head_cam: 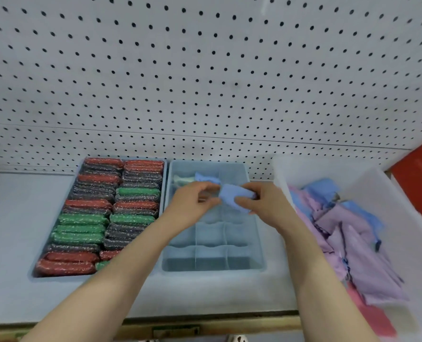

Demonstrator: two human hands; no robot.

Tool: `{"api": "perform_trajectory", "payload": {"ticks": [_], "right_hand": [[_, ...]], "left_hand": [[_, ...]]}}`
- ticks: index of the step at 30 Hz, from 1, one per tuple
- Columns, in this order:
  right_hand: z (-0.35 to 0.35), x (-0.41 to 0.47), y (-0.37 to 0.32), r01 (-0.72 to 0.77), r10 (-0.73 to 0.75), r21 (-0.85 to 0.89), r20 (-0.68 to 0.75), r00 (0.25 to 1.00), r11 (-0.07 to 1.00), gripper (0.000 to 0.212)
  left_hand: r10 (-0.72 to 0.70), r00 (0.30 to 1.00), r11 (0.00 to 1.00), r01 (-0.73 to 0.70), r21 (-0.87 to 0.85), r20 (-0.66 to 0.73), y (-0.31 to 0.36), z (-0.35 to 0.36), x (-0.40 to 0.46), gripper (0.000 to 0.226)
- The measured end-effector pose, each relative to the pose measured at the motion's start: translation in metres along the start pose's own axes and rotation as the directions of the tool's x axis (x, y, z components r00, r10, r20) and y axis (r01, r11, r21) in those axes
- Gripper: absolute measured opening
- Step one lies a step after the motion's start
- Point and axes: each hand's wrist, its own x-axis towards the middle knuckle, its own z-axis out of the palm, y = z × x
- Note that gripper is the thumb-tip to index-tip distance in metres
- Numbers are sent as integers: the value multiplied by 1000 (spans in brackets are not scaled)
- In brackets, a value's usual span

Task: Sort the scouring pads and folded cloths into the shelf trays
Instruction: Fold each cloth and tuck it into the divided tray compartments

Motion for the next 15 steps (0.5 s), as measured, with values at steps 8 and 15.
{"api": "perform_trajectory", "payload": {"ticks": [8, 15], "right_hand": [[28, 81, 5, 43, -140, -514, -152, 978, 857, 28], [52, 102, 19, 1, -159, -789, -122, 980, 614, 39]], "left_hand": [[83, 988, 786, -145, 601, 131, -38, -3, 69, 45], [127, 981, 772, -191, 606, 148, -60, -2, 69, 54]]}}
